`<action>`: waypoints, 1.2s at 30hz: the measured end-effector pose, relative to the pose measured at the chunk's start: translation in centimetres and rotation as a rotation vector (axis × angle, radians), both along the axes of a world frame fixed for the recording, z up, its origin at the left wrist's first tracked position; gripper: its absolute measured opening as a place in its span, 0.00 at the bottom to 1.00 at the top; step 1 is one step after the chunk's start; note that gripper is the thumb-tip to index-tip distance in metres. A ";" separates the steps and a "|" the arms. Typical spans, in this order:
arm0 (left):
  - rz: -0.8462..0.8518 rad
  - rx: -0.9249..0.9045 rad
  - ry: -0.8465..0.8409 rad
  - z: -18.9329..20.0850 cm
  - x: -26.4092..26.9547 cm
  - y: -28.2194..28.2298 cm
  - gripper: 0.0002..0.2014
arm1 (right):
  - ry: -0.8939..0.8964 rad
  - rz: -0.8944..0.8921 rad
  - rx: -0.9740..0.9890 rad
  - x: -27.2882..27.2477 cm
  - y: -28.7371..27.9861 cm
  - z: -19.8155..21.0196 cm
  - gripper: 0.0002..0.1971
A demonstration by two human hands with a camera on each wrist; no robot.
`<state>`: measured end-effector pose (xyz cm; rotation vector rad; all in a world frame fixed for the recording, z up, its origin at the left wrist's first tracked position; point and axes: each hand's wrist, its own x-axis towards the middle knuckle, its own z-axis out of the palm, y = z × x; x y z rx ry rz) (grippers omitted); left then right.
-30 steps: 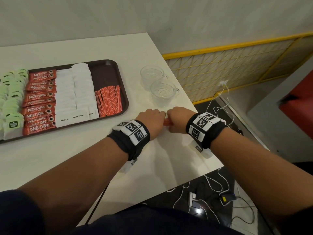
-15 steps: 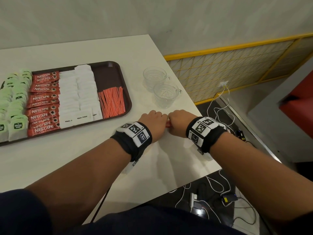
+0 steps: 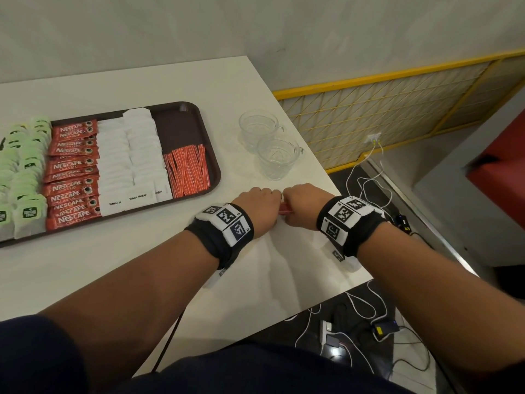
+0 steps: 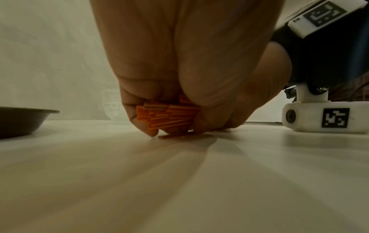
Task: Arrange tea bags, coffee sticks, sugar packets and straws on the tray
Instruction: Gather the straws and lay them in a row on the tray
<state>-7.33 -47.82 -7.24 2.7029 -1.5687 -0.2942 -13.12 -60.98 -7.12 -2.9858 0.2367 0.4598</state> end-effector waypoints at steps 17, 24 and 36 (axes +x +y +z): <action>0.080 -0.048 0.459 4.0 2.9 5.5 0.05 | -0.139 -0.020 0.171 0.2 0.1 5.5 0.10; 0.355 -0.563 1.134 4.6 3.9 12.7 0.07 | -0.185 -0.194 0.760 1.4 3.1 9.2 0.29; 0.438 -0.469 0.769 3.8 4.2 17.3 0.14 | -0.281 0.252 0.609 7.7 15.9 9.6 0.15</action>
